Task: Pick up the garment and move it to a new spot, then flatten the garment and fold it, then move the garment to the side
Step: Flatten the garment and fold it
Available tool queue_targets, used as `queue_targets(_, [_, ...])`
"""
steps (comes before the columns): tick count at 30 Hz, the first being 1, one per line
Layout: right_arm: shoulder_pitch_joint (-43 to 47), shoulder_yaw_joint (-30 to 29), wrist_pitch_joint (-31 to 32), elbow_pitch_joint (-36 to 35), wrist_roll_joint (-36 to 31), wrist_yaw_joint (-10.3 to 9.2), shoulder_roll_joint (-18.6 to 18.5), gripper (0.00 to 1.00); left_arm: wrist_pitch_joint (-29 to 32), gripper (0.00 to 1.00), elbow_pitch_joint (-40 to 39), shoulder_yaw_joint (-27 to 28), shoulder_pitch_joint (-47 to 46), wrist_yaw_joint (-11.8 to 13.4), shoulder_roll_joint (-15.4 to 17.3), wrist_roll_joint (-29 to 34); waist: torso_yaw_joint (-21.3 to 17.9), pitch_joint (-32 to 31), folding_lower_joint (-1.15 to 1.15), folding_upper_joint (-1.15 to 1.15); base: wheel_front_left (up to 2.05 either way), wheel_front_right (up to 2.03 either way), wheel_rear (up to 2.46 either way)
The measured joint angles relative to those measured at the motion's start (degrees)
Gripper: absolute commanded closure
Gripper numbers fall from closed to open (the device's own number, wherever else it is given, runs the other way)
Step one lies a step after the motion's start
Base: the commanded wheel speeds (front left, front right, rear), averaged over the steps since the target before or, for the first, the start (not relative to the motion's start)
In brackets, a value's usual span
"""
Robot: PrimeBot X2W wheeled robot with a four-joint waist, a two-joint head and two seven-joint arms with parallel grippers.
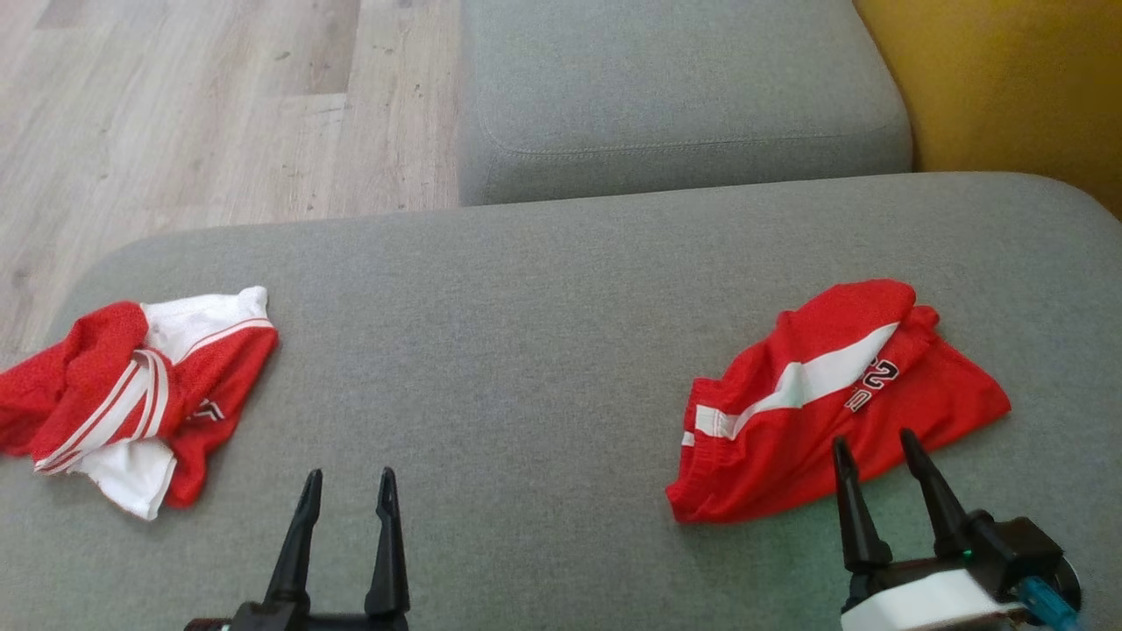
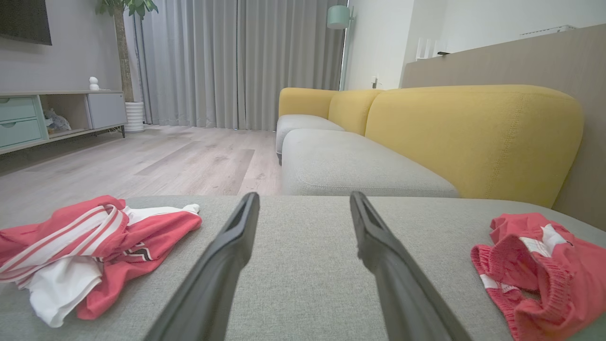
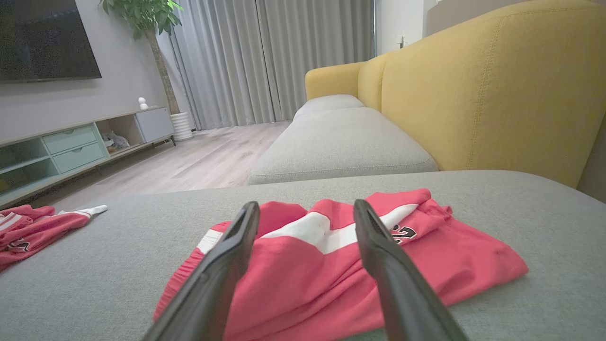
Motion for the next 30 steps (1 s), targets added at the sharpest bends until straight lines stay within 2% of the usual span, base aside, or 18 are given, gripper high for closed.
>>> queue_targets(20, [0.04,0.07,0.00,-0.07,-0.01,0.00,0.00,0.00,0.00,0.00,0.33,-0.75,0.03,0.25,-0.01,-0.07,0.35,-0.10,0.00,0.00,0.00,0.00,0.00])
queue_targets(25, [0.04,0.85,0.00,-0.15,-0.01,0.00,0.00,0.00,0.00,0.00,0.78,-1.16,0.03,0.23,-0.01,-0.09,-0.33,0.22,0.00,0.00,0.00,0.00,0.00])
queue_targets(30, [0.01,1.55,0.00,-0.58,-0.10,0.00,0.00,0.00,0.00,0.00,1.69,-2.75,-0.23,-0.14,-0.01,-2.74,-1.99,0.97,0.00,0.00,0.00,0.00,0.00])
